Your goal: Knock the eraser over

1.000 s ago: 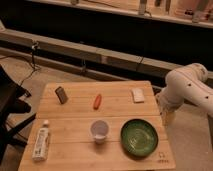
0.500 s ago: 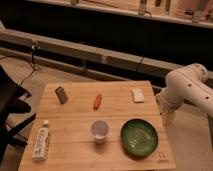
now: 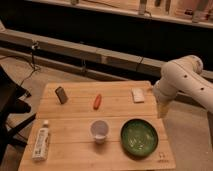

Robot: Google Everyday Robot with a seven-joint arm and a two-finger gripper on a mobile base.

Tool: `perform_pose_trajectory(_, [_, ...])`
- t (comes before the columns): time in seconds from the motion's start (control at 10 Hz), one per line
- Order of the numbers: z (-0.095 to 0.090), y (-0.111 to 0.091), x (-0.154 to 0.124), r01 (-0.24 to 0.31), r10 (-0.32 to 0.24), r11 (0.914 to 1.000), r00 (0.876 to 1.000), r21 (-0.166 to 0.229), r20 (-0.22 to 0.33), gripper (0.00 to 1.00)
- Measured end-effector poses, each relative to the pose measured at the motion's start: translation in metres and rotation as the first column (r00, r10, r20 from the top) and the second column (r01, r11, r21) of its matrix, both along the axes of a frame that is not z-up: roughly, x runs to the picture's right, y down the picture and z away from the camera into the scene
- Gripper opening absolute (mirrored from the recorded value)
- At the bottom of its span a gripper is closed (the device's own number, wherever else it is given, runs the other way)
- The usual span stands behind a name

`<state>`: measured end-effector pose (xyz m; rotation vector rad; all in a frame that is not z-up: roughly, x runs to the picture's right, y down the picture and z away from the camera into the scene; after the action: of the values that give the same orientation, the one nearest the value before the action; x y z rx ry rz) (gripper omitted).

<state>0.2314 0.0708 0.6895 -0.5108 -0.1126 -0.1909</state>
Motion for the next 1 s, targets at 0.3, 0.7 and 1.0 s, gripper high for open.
perform_pose_trajectory(0.3, [0.01,-0.008,-0.038,0.076,-0.077,0.997,0.996,0.013,0.05,0.8])
perform_pose_trajectory(0.7, [0.024,-0.016,-0.093,0.181,-0.182,0.9833,0.976,0.018,0.124,0.8])
perform_pose_trajectory(1.0, [0.033,-0.022,-0.139,0.237,-0.234,0.9715,0.948,0.012,0.214,0.8])
